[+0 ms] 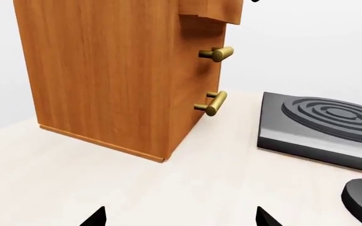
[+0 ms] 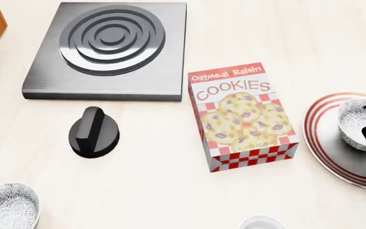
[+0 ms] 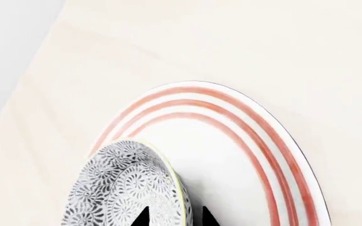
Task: Pick the akita bowl from table center and place it on the plate.
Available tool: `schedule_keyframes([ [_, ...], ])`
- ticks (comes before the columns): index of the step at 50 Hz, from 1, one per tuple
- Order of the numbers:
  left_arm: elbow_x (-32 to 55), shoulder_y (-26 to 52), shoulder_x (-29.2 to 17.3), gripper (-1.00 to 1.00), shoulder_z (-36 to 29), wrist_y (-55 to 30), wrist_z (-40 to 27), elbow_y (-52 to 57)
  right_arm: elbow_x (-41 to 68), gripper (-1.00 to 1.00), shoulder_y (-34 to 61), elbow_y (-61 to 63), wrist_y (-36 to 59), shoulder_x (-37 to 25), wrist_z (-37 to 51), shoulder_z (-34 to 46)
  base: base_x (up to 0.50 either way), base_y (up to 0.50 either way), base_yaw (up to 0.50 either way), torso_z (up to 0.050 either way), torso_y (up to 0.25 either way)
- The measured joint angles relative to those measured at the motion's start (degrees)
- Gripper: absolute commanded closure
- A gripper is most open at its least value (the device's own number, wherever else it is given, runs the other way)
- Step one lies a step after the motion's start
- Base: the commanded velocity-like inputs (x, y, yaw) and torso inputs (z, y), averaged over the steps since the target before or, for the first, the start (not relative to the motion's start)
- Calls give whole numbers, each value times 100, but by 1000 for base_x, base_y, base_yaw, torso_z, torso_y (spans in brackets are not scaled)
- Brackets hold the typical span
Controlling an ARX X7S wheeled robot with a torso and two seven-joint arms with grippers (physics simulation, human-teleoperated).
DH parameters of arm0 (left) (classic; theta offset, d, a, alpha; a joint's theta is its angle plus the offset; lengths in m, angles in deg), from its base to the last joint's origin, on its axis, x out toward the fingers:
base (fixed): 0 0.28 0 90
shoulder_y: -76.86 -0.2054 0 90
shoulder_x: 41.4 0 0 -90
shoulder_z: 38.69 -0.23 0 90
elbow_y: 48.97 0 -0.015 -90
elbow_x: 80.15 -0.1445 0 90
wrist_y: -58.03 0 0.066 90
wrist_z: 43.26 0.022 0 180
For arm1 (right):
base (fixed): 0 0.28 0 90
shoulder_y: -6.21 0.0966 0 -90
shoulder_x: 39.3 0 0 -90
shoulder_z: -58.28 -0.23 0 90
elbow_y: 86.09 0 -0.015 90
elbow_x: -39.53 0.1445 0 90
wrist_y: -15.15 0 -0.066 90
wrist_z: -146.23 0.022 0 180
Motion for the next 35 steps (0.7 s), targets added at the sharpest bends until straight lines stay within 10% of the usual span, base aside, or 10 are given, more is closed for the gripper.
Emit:
schedule_keyframes([
  [35,48,-35,-37,-100,-37,-13,-46,119,401,-100,-1442,3635,-1753,490,643,-953,0,0,0,0,0],
])
